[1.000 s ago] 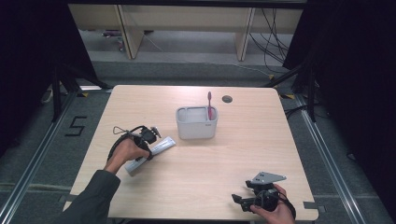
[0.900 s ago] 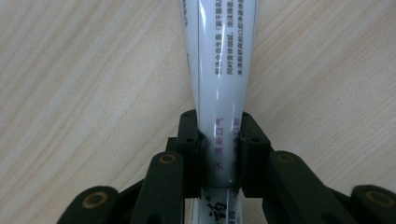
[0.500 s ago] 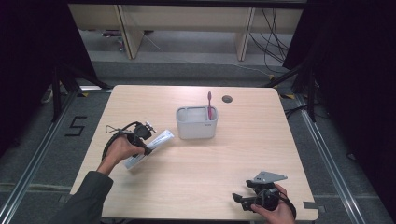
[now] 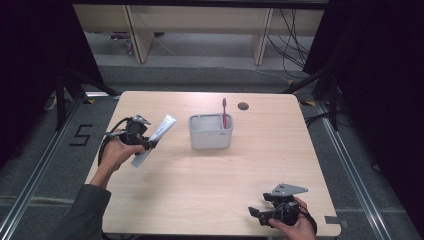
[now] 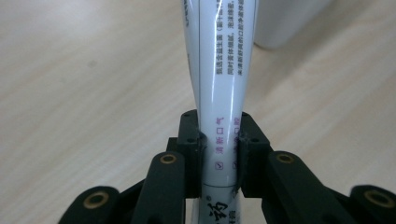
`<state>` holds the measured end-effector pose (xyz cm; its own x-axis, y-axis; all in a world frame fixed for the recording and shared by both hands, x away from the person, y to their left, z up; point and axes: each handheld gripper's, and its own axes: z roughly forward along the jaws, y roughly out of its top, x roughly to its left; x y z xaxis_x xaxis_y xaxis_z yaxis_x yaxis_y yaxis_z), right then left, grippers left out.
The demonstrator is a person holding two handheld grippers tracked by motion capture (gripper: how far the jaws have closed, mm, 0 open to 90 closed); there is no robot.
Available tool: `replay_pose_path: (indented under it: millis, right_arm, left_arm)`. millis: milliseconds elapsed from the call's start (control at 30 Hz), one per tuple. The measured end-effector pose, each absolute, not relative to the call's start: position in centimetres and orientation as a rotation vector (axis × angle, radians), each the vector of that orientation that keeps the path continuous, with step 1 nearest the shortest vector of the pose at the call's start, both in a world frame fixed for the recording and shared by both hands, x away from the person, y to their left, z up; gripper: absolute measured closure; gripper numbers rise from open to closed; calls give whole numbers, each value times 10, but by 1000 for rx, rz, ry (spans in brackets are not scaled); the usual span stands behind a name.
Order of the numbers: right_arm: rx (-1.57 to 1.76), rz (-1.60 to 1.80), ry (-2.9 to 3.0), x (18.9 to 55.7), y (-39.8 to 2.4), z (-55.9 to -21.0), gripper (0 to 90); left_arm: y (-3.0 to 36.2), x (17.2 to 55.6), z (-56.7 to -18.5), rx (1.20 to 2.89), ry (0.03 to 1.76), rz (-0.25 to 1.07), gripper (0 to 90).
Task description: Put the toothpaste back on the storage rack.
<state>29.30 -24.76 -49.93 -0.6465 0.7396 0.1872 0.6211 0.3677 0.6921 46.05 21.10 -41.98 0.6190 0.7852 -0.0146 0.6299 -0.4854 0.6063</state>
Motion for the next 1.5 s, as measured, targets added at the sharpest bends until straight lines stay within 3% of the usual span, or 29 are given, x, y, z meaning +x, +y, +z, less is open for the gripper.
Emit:
replay_pose_path:
  millis: [400, 767, 1500]
  right_arm:
    - [1263, 1149, 2463, 293, -248, -499, 232]
    - [1267, 1138, 2463, 293, -249, -499, 232]
    - [1270, 1143, 2456, 293, -251, -498, 232]
  left_arm:
    - [213, 464, -405, 2097, 1120, 449, 748]
    - [193, 469, -390, 1899, 1101, 500, 747]
    - [137, 483, -372, 1776, 1009, 535, 747]
